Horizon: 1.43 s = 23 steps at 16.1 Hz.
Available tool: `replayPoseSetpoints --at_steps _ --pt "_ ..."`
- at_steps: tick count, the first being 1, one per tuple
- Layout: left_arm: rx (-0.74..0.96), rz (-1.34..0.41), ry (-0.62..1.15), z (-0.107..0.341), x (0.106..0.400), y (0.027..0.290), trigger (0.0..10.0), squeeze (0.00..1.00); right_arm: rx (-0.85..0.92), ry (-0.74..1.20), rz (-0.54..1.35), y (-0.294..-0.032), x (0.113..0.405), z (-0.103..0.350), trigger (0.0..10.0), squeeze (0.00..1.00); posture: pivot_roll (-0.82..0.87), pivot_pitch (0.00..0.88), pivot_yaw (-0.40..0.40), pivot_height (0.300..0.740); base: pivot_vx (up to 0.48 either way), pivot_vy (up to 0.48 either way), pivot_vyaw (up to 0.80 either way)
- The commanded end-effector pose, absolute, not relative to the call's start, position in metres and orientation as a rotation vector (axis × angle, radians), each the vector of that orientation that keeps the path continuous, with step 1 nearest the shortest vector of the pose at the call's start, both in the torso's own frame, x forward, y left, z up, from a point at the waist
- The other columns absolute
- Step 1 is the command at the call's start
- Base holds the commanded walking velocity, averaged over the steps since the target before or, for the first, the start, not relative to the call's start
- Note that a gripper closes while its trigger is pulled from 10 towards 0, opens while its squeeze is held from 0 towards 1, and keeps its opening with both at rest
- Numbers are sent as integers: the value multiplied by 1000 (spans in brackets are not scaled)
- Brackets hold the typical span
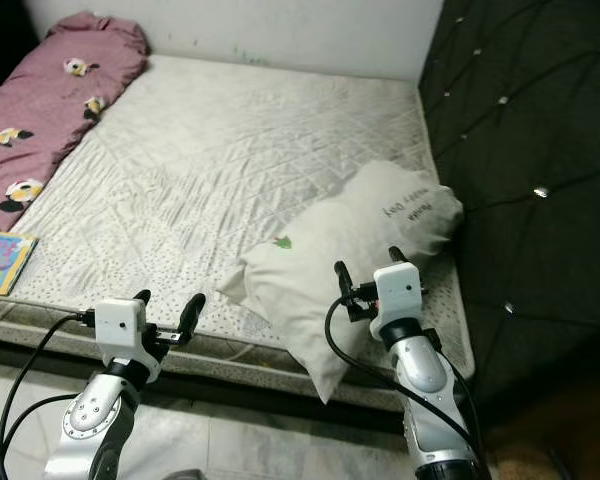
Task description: Clean up the room
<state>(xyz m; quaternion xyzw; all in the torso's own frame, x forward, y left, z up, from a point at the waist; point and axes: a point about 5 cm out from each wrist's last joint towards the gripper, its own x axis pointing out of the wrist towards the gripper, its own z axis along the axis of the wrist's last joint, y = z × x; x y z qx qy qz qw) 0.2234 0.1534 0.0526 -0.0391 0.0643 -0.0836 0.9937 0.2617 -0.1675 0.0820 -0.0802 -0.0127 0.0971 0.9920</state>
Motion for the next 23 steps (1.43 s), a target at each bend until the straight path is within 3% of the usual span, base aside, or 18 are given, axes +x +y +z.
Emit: replayPoseSetpoints --at_steps 1,6,23 --pt "-77 -178 100 58 224 153 10000 0 -163 -38 188 -168 262 84 10000 0 -21 0 -24 740 330 0 0" --pt "-77 -178 104 58 224 154 10000 0 -163 -36 185 -168 262 84 10000 0 -20 0 -24 740 309 0 0" --pt "-59 -159 135 55 226 155 10000 0 -154 -4 138 -173 262 78 10000 0 -21 0 -15 740 0 0 -167"
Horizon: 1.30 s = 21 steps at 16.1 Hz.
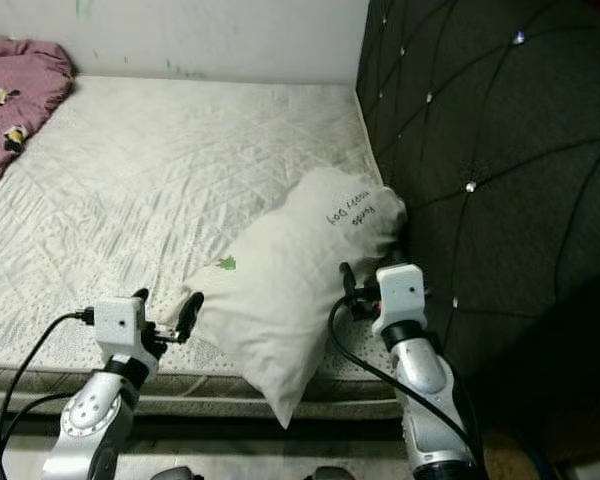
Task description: Clean up the room
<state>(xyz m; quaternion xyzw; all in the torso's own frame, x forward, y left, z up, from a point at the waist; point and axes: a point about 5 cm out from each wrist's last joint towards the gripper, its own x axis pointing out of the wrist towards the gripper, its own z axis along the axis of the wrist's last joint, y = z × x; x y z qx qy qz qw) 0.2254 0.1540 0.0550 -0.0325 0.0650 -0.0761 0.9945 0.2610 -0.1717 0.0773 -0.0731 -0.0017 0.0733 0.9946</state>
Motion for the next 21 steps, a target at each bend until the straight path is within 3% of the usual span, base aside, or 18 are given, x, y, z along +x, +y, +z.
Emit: replayPoseSetpoints --at_steps 1,21 --pt "-59 -157 135 55 226 155 10000 0 -157 -1 144 -173 261 77 10000 0 -19 0 -16 740 0 0 0" --pt "-55 -122 136 54 229 159 10000 0 -128 6 165 -168 262 75 10000 0 -3 0 -30 740 0 0 -69"
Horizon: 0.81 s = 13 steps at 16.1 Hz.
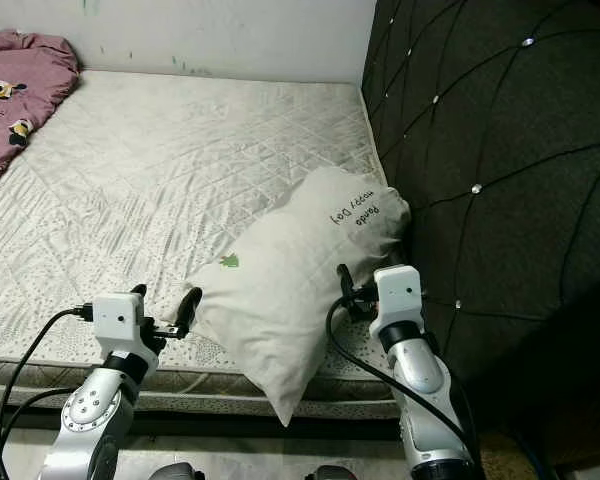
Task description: Clean up the room
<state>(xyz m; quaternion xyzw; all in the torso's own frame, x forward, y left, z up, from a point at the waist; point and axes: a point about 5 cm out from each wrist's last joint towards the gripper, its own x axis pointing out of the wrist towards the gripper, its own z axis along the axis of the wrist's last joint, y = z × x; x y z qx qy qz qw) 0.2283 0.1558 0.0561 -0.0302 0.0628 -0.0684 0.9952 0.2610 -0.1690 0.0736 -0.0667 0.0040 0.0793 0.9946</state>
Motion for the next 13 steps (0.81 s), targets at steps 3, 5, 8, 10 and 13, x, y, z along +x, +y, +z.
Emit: replayPoseSetpoints --at_steps 3,5,8,10,13 --pt "-67 -94 141 52 226 156 10000 0 -138 11 171 -172 258 75 10000 0 -24 0 -35 740 0 0 0" --pt "-70 -104 151 49 224 154 10000 0 -133 7 162 -173 259 77 10000 0 -24 0 -31 740 0 0 0" --pt "-29 -111 130 52 229 156 10000 0 -124 13 164 -170 257 74 10000 0 -26 0 -26 740 0 0 0" --pt "-22 -109 137 52 229 157 10000 0 -116 20 172 -170 253 73 10000 0 -22 0 -29 710 0 0 0" --pt "-27 -108 148 50 227 158 10000 0 -111 19 176 -171 254 73 10000 0 -19 0 -36 675 0 0 0"
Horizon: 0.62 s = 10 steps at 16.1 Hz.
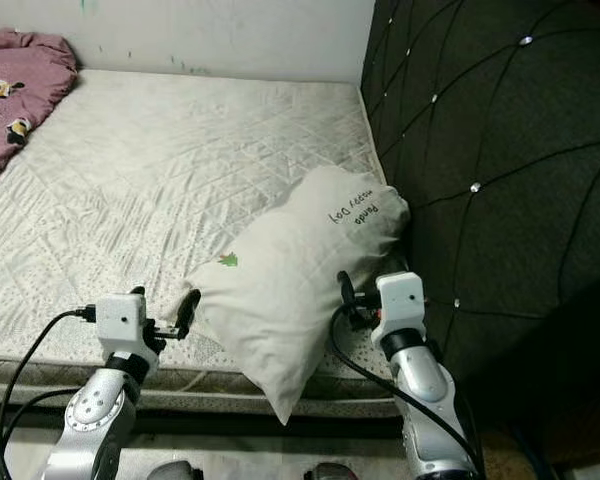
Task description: Clean up the room
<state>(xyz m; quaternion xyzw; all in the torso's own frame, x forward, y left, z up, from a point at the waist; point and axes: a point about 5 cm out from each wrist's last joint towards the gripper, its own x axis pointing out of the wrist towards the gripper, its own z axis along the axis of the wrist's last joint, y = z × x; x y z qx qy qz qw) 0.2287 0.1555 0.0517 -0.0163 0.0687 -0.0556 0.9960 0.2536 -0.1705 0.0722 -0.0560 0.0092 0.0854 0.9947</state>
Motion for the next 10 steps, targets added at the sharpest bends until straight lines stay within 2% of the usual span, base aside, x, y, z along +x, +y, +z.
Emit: replayPoseSetpoints --at_steps 1,5,10 --pt "-36 -112 150 49 227 157 10000 0 -107 15 177 -170 256 75 10000 0 -17 0 -36 662 0 0 0" --pt "-33 -104 149 49 228 159 10000 0 -107 18 184 -168 255 73 10000 0 -19 0 -34 612 0 0 0" --pt "-39 -105 135 52 231 159 10000 0 -123 13 185 -170 258 75 10000 0 -14 0 -35 607 0 0 0"
